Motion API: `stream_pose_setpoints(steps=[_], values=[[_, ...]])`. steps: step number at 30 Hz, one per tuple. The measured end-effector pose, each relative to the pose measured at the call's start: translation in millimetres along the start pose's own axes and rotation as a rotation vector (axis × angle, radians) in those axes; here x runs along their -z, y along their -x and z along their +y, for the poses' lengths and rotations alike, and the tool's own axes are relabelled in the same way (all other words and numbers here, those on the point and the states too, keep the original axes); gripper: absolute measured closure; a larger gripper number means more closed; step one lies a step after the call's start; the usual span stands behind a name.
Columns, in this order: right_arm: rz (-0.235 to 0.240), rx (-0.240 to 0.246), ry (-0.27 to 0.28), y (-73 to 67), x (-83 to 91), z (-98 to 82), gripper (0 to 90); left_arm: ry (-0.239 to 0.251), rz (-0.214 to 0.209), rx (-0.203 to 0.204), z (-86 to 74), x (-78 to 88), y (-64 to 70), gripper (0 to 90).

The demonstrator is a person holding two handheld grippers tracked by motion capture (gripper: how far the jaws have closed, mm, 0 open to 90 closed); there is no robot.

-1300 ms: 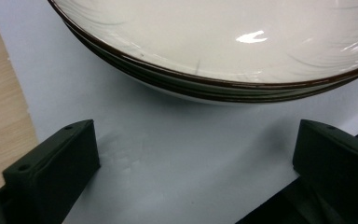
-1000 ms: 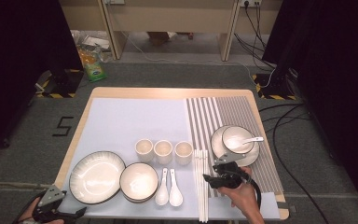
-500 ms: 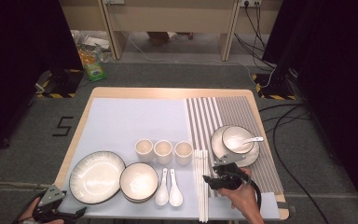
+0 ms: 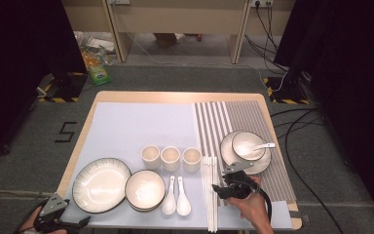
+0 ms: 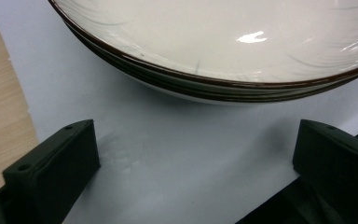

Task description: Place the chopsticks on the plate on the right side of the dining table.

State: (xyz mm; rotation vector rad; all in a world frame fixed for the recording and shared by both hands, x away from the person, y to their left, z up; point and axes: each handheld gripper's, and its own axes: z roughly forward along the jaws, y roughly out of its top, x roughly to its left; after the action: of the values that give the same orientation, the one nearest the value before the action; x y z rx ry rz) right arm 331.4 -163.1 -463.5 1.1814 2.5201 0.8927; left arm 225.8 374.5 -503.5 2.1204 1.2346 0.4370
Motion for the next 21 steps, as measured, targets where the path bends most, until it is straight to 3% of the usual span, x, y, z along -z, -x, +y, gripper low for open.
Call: stream_pose_setpoints(steps=[8, 10, 13, 21], values=[[-0.041, 0.017, -0.035, -0.8, -7.6, 0.5, 48.3, 0.007, -0.002, 0.0, -0.5, 0.1, -0.1, 0.0], [-0.031, 0.021, -0.041, 0.0, -8.0, 0.1, 52.4, 0.007, -0.002, 0.0, -0.6, 0.1, -0.1, 0.0], [-0.054, 0.046, -0.074, 1.0, -8.9, -0.9, 56.1, 0.005, 0.0, 0.0, -0.4, 0.1, -0.1, 0.0], [-0.029, 0.025, -0.1, 15.1, -1.9, -3.8, 67.4, 0.007, -0.002, 0.0, -0.5, 0.1, -0.1, 0.0]])
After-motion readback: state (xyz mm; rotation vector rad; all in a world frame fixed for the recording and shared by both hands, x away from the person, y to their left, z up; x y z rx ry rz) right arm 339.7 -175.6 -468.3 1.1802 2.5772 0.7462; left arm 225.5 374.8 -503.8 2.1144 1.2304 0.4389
